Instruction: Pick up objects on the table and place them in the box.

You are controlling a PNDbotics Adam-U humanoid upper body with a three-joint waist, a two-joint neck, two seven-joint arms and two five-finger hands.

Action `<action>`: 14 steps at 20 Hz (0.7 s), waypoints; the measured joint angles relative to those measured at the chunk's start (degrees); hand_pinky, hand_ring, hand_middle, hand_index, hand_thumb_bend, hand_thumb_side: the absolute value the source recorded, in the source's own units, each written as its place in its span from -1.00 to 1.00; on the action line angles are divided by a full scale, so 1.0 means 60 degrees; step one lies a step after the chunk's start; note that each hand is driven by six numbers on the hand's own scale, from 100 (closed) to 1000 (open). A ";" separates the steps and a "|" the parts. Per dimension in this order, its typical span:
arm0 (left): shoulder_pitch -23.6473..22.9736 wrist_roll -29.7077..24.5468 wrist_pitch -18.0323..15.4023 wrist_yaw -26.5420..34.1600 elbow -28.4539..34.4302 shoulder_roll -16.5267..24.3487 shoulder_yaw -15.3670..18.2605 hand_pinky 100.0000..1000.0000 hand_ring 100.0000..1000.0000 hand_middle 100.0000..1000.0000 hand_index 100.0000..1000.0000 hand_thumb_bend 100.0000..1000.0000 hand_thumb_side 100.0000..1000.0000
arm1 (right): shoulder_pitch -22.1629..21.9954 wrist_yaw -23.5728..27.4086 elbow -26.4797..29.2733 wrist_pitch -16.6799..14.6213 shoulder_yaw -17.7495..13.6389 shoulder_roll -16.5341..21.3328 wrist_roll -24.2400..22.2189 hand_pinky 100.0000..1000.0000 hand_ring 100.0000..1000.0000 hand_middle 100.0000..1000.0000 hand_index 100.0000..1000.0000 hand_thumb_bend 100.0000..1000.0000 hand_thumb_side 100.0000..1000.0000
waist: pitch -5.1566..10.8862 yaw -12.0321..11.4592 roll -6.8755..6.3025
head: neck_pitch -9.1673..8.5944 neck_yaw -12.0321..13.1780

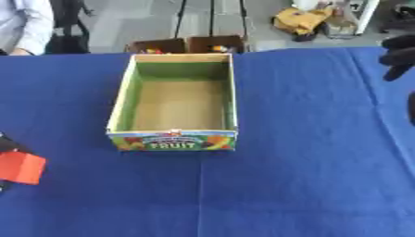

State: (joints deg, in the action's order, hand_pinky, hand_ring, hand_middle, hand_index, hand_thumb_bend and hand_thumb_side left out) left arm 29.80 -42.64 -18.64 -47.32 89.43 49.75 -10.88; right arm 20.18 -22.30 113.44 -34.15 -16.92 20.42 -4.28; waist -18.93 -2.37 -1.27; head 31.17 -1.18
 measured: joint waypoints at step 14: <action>0.0562 0.0399 0.0553 0.0685 0.0658 -0.0107 0.0419 -0.61 -0.17 -0.30 0.19 -1.00 -0.56 | -0.0017 -0.0044 0.0000 0.0147 -0.0034 -0.0001 0.0130 0.23 0.36 -0.31 0.26 -0.53 1.00 | -0.0003 -0.0047 -0.0008 | 0.0000 -0.0051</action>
State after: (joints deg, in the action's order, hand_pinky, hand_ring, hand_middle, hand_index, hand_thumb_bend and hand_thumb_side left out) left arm 33.17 -40.25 -15.32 -43.21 93.37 49.11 -8.36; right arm 20.08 -22.57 113.44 -33.26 -17.12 20.41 -3.50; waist -18.94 -2.65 -1.32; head 31.17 -1.49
